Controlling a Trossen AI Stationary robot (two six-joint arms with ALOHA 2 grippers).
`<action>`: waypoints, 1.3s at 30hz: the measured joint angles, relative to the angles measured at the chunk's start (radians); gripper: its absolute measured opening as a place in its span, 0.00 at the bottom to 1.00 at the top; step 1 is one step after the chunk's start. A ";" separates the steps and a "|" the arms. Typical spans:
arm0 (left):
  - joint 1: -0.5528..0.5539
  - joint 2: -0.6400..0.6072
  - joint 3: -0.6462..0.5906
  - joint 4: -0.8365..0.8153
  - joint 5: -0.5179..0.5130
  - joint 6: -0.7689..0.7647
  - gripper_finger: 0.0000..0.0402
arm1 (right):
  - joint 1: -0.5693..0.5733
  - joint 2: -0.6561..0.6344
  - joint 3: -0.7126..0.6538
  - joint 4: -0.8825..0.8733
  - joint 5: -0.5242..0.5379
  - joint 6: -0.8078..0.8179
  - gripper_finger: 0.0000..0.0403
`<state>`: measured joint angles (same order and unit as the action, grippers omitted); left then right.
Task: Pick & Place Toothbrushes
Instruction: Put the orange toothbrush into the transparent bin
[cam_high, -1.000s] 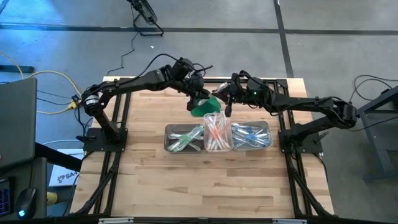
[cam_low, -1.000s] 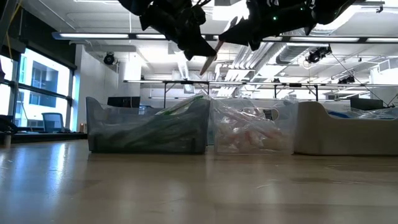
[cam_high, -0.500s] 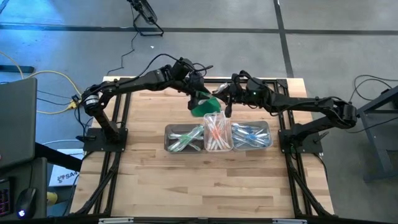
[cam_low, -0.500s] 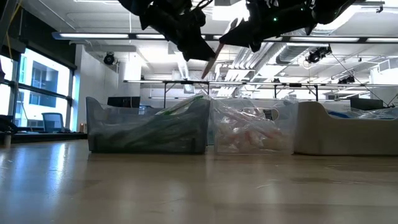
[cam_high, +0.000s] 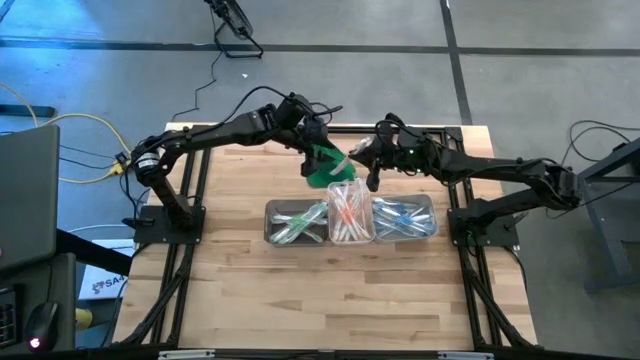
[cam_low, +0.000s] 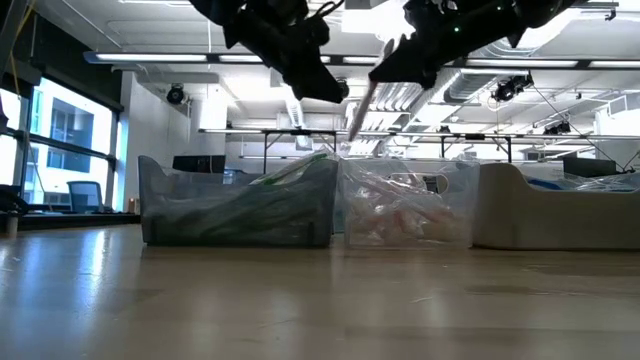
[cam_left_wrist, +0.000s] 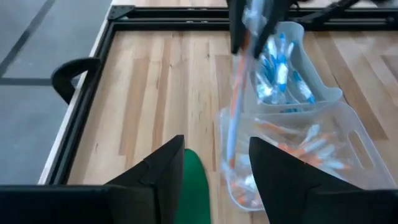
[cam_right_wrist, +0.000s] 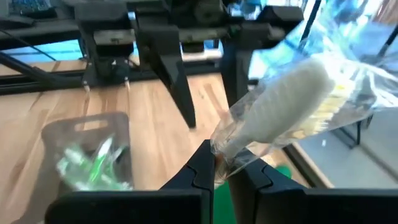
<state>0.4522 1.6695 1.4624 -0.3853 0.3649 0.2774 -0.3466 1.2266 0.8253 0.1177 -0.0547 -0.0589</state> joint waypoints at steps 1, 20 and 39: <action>0.000 0.000 0.000 -0.006 0.008 0.011 0.44 | 0.000 -0.014 0.000 -0.031 -0.002 0.016 0.04; 0.000 -0.092 -0.136 0.092 0.071 0.005 0.44 | 0.000 -0.108 0.000 -0.414 -0.234 0.162 0.04; -0.001 -0.124 -0.137 0.080 0.068 -0.006 0.44 | 0.039 0.129 0.001 -0.452 -0.397 0.259 0.04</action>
<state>0.4515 1.5455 1.3254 -0.3050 0.4324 0.2718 -0.3073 1.3554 0.8261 -0.3347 -0.4515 0.2004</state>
